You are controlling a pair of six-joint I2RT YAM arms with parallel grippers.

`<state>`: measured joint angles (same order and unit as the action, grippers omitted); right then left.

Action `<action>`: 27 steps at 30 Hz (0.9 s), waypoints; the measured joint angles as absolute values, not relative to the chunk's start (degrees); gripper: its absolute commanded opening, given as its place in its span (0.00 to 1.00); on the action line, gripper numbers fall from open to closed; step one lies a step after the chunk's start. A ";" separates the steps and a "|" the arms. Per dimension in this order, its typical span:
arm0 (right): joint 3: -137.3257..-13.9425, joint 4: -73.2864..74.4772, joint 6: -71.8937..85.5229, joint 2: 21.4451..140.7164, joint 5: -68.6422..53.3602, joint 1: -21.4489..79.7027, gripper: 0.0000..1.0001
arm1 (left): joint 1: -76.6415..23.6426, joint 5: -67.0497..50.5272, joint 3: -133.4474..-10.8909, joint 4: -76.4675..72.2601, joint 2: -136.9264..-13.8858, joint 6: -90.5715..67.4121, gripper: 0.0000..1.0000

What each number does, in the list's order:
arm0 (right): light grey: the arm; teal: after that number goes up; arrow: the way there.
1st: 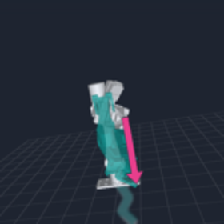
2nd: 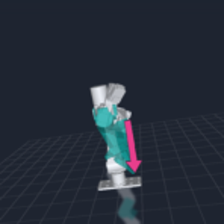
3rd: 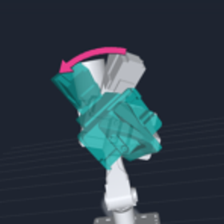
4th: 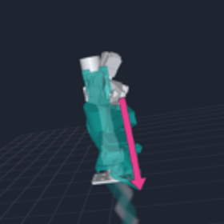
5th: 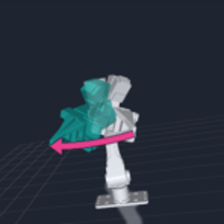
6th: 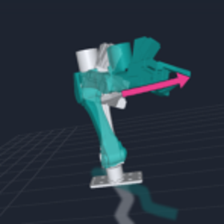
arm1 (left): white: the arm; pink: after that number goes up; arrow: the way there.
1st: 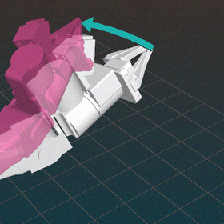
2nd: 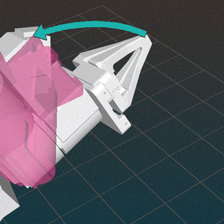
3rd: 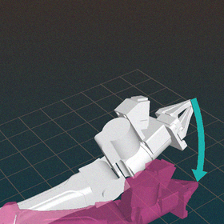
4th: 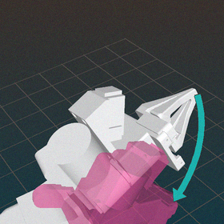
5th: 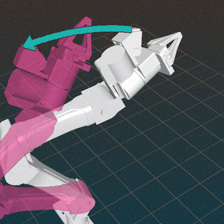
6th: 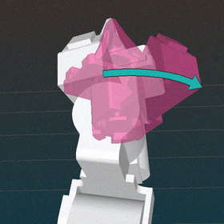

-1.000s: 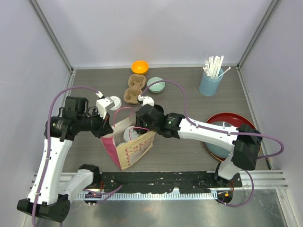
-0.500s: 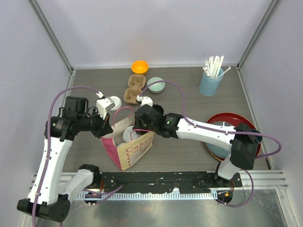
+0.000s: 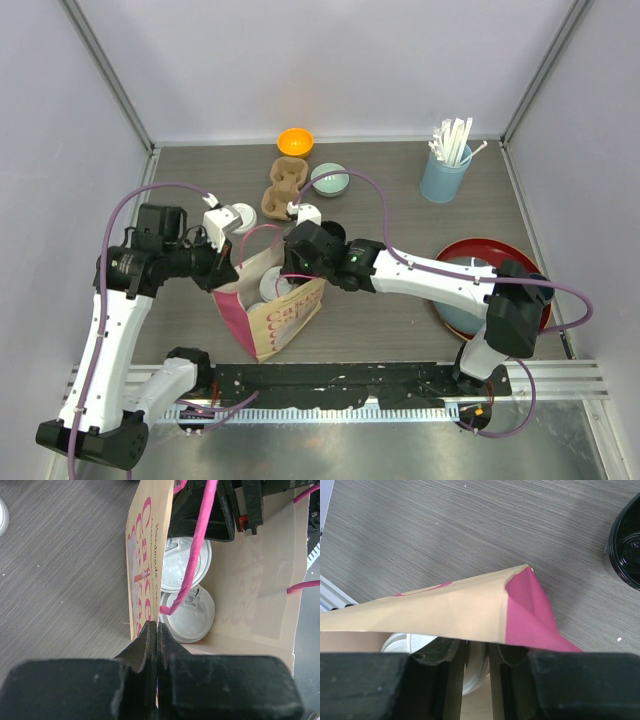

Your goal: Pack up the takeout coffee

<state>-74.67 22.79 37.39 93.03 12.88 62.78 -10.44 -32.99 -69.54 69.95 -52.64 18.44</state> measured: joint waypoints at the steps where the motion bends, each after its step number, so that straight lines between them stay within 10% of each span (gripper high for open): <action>1: -74.67 22.79 37.39 93.03 12.88 62.76 0.07 | -10.44 -32.99 -69.54 69.95 -52.64 18.44 0.00; 10: -74.87 22.94 37.17 93.03 12.91 62.83 0.40 | -10.44 -32.99 -69.54 69.97 -52.64 18.46 0.00; 27: -75.07 22.59 30.63 89.03 16.67 67.55 0.73 | -10.44 -31.51 -69.54 70.61 -52.64 18.68 0.00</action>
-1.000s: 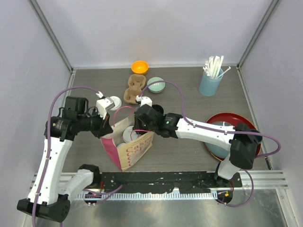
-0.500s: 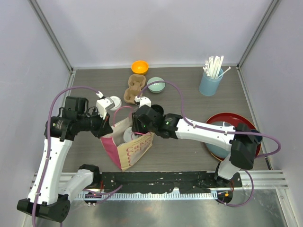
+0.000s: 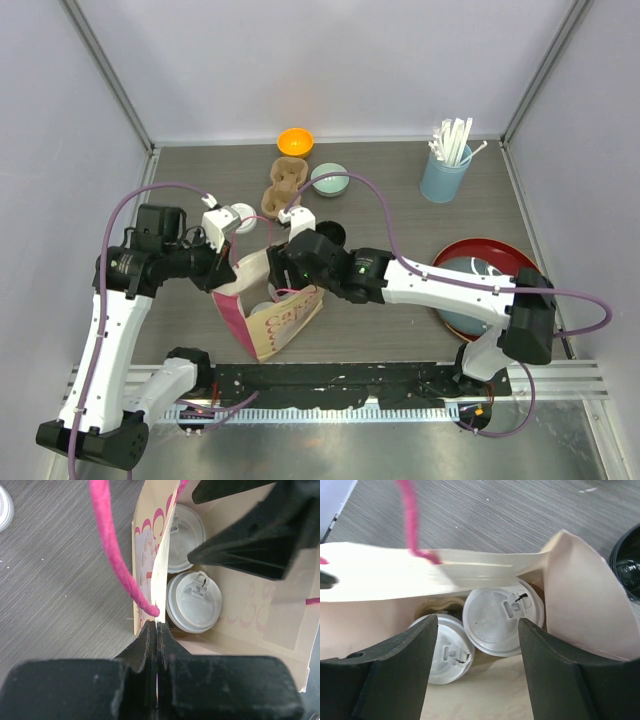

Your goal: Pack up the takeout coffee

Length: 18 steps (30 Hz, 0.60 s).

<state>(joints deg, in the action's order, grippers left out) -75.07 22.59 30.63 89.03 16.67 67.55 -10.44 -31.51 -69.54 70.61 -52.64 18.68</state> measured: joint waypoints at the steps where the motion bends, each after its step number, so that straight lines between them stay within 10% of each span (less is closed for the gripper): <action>1: -75.09 22.24 29.91 88.64 16.93 68.03 0.76 | -10.44 -31.51 -69.54 70.65 -52.64 18.68 0.00; 18: -72.23 7.70 17.50 76.66 10.50 71.68 0.85 | -10.44 -31.29 -69.56 71.05 -52.90 18.94 0.00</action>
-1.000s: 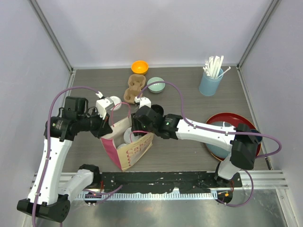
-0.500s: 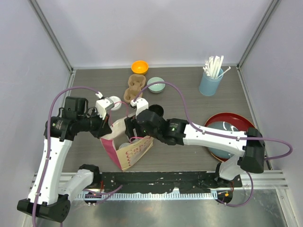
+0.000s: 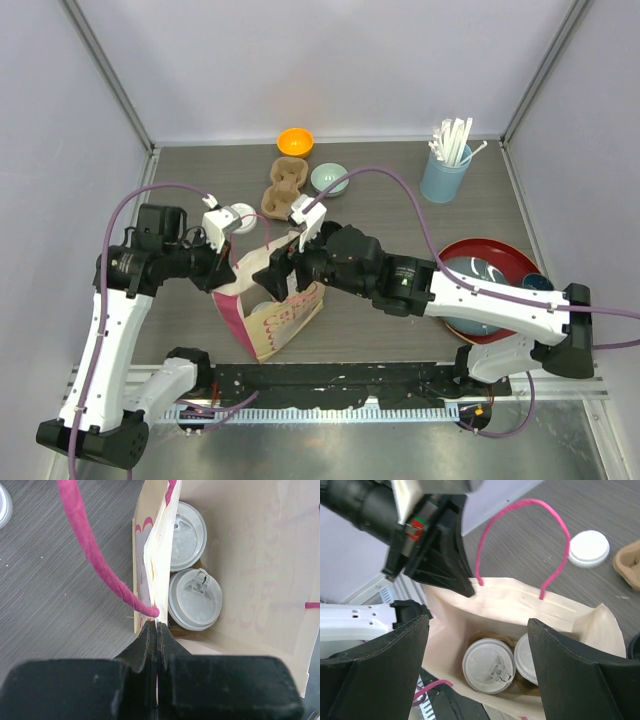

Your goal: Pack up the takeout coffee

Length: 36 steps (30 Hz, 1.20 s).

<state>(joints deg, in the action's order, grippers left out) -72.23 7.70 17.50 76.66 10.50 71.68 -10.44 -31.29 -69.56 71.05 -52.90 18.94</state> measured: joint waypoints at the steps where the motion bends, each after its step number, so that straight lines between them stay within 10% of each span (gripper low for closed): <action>1: -72.16 7.07 17.02 76.25 9.61 71.68 0.85 | -10.44 -31.29 -69.56 71.05 -52.90 18.94 0.00; 21: -75.85 12.12 12.67 62.26 20.53 70.17 0.94 | -10.44 -31.29 -69.63 71.42 -52.90 18.50 0.00; 36: -77.89 29.67 20.01 66.17 21.43 49.39 0.94 | -10.44 -31.27 -69.63 71.42 -52.90 18.37 0.00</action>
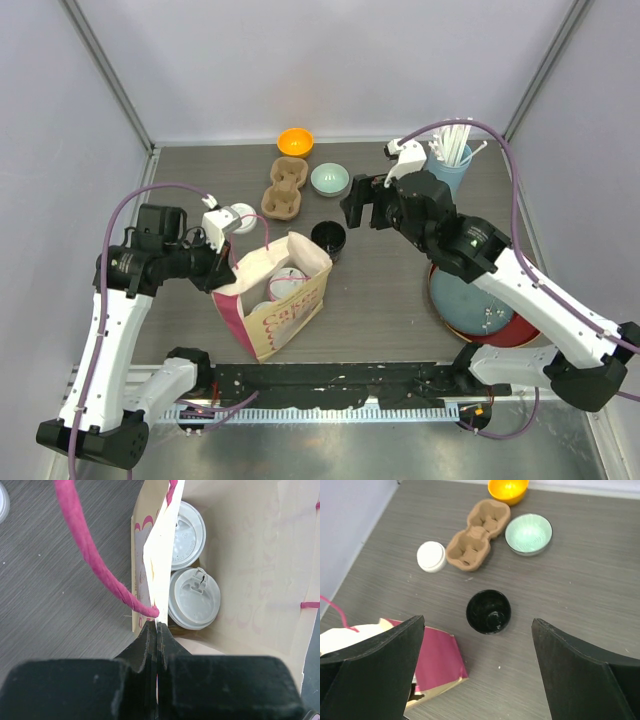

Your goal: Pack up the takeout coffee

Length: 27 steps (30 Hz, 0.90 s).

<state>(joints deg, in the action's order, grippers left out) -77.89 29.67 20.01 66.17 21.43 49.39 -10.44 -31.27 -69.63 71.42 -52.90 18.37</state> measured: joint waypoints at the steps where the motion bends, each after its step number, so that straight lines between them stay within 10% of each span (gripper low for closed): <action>1: -77.89 30.24 20.23 66.70 20.80 48.42 0.94 | -10.44 -31.27 -69.63 71.44 -52.90 18.37 0.01; 27: -77.76 36.58 17.85 70.54 7.88 42.19 0.95 | -10.44 -30.89 -75.66 75.75 -53.71 18.13 0.63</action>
<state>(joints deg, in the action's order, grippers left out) -77.76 36.58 17.85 70.54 7.88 42.19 -10.44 -30.89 -75.66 75.75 -53.71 18.13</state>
